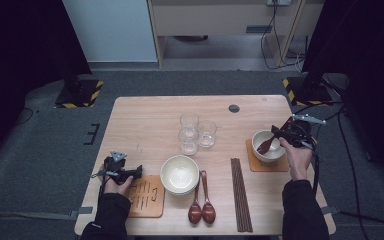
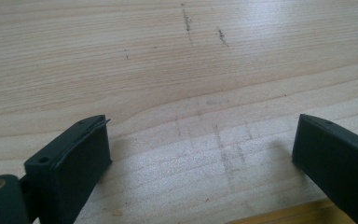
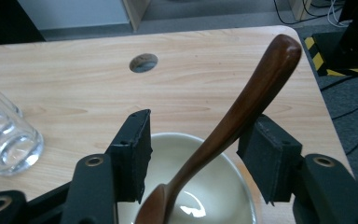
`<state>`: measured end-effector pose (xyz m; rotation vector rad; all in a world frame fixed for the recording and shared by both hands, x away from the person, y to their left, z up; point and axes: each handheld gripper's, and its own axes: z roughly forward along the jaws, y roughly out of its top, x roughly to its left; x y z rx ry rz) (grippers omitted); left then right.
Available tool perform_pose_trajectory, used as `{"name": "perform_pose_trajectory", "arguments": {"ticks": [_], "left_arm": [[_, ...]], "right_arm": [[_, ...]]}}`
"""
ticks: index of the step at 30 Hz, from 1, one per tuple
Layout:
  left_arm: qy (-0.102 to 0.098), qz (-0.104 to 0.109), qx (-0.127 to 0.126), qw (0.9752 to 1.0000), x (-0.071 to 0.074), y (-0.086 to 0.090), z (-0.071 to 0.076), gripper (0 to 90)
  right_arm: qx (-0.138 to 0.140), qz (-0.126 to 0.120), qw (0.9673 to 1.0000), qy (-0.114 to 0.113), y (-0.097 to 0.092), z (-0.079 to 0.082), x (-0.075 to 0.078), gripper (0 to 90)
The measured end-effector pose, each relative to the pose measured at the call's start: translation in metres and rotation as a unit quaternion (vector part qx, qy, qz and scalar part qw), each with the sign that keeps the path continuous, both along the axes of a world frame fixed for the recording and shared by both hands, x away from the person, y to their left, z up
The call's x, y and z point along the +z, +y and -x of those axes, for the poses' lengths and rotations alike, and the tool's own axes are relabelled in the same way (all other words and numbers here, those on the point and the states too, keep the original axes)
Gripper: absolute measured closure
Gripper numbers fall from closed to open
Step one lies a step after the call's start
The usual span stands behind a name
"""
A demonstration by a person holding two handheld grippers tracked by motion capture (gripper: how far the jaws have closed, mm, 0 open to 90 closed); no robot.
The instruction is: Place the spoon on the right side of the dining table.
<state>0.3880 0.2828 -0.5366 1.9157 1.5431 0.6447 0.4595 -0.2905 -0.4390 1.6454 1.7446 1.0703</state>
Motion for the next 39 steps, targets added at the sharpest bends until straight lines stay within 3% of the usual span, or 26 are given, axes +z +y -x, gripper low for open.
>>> {"name": "perform_pose_trajectory", "arguments": {"ticks": [16, 39], "left_arm": [[0.000, 0.000, 0.000, 1.0000, 0.000, 0.000, 0.000, 2.7], [0.005, 0.000, 0.005, 1.0000, 0.000, 0.000, 0.000, 0.0]], "right_arm": [[0.000, -0.008, 0.9999, 0.009, -0.015, 0.012, -0.017, 32.3], [-0.003, -0.005, 0.9989, 0.047, -0.028, 0.019, -0.035, 23.1]]}}
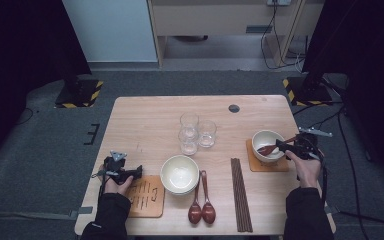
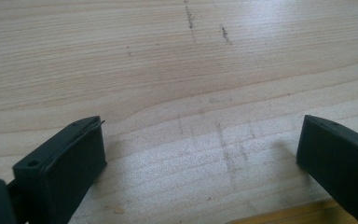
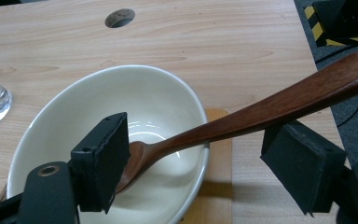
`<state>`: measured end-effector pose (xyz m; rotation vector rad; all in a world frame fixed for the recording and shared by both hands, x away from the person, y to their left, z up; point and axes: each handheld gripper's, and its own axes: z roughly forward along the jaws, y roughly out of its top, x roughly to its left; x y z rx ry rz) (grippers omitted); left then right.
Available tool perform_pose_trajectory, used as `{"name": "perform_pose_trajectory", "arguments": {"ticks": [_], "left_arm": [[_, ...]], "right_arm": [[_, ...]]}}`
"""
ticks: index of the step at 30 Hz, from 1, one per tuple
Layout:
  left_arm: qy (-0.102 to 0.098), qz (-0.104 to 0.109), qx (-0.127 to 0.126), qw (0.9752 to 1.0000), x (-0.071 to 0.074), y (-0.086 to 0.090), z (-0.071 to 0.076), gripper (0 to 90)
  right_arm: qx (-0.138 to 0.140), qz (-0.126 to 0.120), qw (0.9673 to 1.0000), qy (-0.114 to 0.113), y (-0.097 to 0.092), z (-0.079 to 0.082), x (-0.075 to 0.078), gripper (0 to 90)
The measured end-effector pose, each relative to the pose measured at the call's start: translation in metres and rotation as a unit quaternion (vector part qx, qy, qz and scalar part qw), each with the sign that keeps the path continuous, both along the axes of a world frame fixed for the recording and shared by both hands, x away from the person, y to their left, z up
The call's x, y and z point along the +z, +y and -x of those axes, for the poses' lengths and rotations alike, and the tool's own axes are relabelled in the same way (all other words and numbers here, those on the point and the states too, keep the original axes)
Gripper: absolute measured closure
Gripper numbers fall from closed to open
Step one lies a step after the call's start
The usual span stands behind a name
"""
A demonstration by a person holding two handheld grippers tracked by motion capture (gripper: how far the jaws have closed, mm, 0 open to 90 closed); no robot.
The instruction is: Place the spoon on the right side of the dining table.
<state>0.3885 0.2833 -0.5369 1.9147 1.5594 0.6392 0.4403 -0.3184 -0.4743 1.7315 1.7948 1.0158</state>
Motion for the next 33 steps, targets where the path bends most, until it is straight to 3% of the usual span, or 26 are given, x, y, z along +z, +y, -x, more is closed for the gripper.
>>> {"name": "perform_pose_trajectory", "arguments": {"ticks": [18, 27, 33], "left_arm": [[0.000, 0.000, 0.000, 1.0000, 0.000, 0.000, 0.000, 0.0], [0.000, 0.000, 0.000, 1.0000, 0.000, 0.000, 0.000, 0.0], [0.000, 0.000, 0.000, 1.0000, 0.000, 0.000, 0.000, 0.0]], "right_arm": [[0.005, -0.002, 1.0000, -0.002, 0.001, 0.016, 0.001, 20.6], [0.010, 0.004, 0.9999, -0.008, 0.004, 0.028, 0.008, 20.5], [0.013, -0.004, 0.9998, -0.014, 0.005, 0.032, 0.016, 21.5]]}}
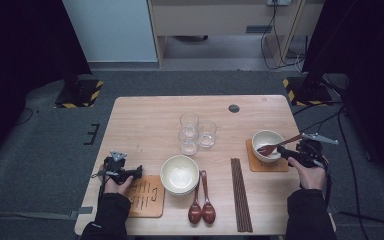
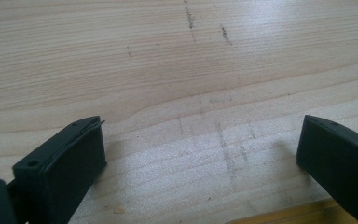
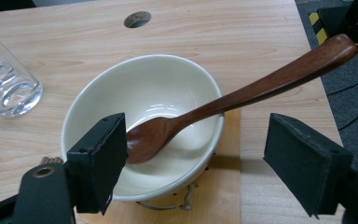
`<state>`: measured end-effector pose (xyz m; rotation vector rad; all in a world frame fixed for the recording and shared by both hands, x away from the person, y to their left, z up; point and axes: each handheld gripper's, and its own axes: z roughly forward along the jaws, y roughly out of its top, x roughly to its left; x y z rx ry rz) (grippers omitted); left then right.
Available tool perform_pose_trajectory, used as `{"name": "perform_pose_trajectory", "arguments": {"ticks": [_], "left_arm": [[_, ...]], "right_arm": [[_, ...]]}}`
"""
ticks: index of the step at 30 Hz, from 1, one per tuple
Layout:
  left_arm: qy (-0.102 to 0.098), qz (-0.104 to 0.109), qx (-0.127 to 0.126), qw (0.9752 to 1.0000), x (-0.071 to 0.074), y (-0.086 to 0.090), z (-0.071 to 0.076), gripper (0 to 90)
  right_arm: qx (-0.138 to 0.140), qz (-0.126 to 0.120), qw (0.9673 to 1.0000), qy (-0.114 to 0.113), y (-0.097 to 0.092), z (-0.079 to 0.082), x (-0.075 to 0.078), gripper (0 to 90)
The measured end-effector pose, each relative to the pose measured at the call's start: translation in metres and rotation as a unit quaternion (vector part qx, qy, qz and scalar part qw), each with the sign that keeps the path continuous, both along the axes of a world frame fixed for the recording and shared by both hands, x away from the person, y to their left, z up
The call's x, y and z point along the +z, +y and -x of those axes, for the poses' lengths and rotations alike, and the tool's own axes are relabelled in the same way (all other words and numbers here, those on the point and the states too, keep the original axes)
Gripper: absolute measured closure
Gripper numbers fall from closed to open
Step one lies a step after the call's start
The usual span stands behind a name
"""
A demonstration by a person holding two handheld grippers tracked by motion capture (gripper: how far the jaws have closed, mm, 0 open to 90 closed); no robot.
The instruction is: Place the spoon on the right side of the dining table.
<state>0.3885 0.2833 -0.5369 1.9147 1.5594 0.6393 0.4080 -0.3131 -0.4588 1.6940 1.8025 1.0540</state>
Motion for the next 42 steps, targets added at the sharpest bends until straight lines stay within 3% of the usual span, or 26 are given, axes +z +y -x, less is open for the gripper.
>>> {"name": "perform_pose_trajectory", "arguments": {"ticks": [11, 20, 42], "left_arm": [[0.000, 0.000, 0.000, 1.0000, 0.000, 0.000, 0.000, 0.0], [0.000, 0.000, 0.000, 1.0000, 0.000, 0.000, 0.000, 0.0], [0.000, 0.000, 0.000, 1.0000, 0.000, 0.000, 0.000, 0.0]], "right_arm": [[0.011, 0.002, 0.9998, -0.018, 0.009, -0.001, 0.015, 21.6], [0.017, 0.002, 0.9994, -0.031, 0.018, -0.013, 0.024, 21.5], [0.009, 0.032, 0.9994, -0.005, 0.018, -0.044, 0.009, 20.0]]}}
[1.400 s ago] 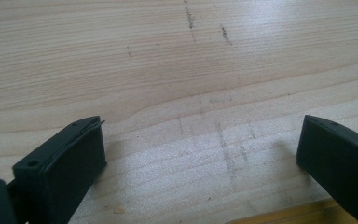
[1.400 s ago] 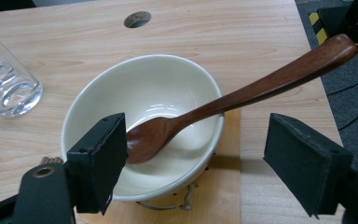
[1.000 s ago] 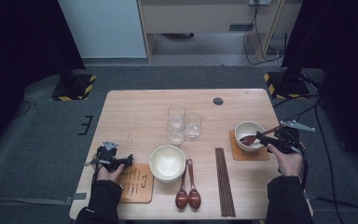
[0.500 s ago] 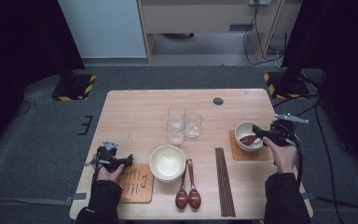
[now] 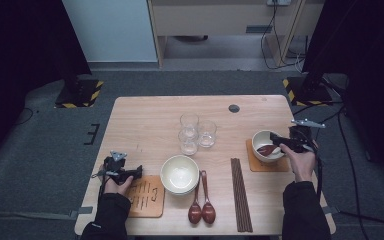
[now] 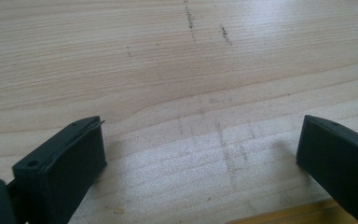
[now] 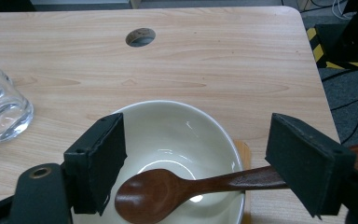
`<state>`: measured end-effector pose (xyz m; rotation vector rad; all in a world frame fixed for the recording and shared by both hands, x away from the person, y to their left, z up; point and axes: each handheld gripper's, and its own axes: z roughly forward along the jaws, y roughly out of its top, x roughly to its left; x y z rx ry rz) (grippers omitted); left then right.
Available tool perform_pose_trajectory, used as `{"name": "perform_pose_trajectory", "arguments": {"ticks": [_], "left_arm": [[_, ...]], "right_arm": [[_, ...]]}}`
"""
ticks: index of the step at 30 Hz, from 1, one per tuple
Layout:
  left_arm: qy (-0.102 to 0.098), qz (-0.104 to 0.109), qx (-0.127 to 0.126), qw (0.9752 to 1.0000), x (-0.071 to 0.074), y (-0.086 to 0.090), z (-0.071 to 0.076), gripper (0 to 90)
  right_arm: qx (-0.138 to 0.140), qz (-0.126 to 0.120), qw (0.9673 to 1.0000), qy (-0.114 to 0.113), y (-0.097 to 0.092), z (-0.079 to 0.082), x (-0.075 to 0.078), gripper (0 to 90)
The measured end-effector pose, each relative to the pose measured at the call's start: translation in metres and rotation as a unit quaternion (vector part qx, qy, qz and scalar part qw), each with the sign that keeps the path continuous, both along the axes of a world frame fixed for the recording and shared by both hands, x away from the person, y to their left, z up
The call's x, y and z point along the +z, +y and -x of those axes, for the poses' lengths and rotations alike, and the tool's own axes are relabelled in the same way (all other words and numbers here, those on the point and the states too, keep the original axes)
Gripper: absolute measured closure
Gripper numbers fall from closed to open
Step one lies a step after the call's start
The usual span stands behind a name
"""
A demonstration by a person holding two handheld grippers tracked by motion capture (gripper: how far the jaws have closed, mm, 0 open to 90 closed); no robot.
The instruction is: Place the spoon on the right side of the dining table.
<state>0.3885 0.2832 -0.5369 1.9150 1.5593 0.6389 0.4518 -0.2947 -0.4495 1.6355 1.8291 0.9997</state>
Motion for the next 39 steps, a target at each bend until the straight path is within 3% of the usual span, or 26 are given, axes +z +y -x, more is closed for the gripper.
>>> {"name": "perform_pose_trajectory", "arguments": {"ticks": [16, 39], "left_arm": [[0.000, 0.000, 0.000, 1.0000, 0.000, 0.000, 0.000, 0.0], [0.000, 0.000, 0.000, 1.0000, 0.000, 0.000, 0.000, 0.0]], "right_arm": [[0.001, 0.013, 0.9998, 0.016, -0.003, -0.005, -0.008, 19.7], [0.018, 0.022, 0.9989, 0.036, -0.003, 0.023, -0.006, 20.3]]}}
